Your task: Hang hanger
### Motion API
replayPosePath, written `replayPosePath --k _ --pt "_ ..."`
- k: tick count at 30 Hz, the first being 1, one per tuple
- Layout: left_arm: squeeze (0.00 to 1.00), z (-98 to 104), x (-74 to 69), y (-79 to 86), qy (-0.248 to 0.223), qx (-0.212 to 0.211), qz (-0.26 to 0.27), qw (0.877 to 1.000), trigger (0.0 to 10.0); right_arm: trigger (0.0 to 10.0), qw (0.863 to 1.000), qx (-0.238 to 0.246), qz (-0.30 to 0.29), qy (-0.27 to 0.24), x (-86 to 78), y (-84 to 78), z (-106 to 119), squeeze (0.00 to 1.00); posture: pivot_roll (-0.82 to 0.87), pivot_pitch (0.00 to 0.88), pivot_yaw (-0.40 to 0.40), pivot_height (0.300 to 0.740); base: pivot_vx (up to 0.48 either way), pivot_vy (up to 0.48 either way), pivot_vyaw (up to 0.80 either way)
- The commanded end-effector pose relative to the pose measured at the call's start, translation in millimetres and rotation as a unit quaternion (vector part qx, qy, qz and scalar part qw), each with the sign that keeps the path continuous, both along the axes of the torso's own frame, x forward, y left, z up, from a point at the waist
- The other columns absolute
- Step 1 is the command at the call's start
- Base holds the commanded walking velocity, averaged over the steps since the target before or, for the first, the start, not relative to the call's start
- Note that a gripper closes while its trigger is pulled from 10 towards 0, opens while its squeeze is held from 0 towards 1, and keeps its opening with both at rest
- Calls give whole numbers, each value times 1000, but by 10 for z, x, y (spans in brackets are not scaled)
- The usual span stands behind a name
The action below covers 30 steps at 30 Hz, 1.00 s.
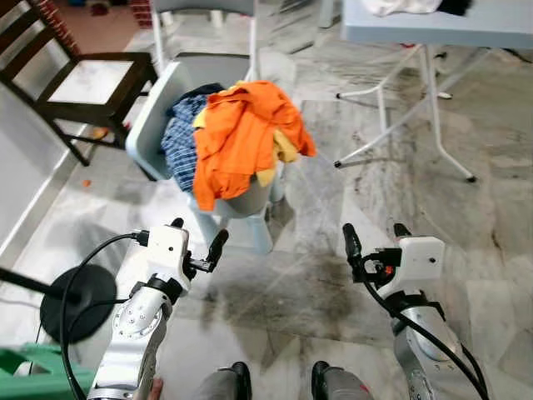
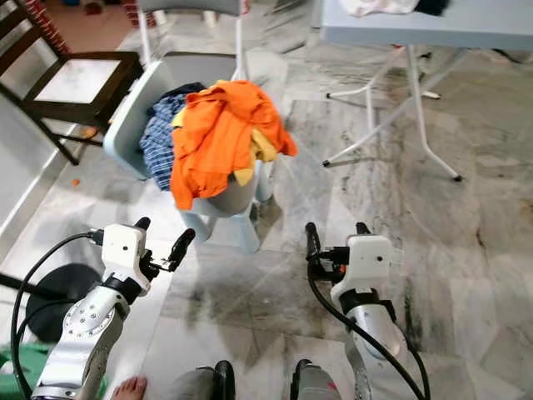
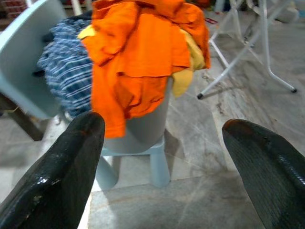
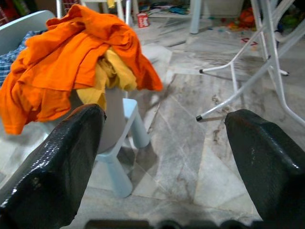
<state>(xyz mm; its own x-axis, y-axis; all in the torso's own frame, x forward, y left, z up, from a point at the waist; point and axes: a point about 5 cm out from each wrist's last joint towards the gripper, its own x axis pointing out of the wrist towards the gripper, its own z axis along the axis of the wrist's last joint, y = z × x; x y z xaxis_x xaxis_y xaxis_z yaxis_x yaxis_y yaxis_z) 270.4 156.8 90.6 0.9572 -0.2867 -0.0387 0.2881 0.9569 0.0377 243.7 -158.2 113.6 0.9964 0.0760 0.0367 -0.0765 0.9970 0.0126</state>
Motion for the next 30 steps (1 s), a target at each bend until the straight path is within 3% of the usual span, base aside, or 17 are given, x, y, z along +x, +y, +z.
replayPosePath --k 1,6,15,21,30 --pt "0 -16 -39 15 3 -1 -4 1000 10000 10000 1000 3 7 -11 -14 23 43 0 -76 227 61 740 262 0 619" --pt "0 -8 -43 -3 1 -5 -9 1000 10000 10000 1000 3 9 -12 -3 20 49 0 -76 224 59 740 269 0 597" --pt "0 2 -57 -28 2 -8 -17 1000 10000 10000 1000 19 4 -2 6 26 31 0 -76 227 58 740 305 0 0" --pt "0 8 -58 -43 3 -9 -20 1000 10000 10000 1000 15 5 -5 2 27 35 0 -77 229 59 740 313 0 -625" --pt "0 17 -71 -58 3 -5 -23 1000 10000 10000 1000 15 9 -5 -9 47 33 0 -74 234 63 740 302 0 0"
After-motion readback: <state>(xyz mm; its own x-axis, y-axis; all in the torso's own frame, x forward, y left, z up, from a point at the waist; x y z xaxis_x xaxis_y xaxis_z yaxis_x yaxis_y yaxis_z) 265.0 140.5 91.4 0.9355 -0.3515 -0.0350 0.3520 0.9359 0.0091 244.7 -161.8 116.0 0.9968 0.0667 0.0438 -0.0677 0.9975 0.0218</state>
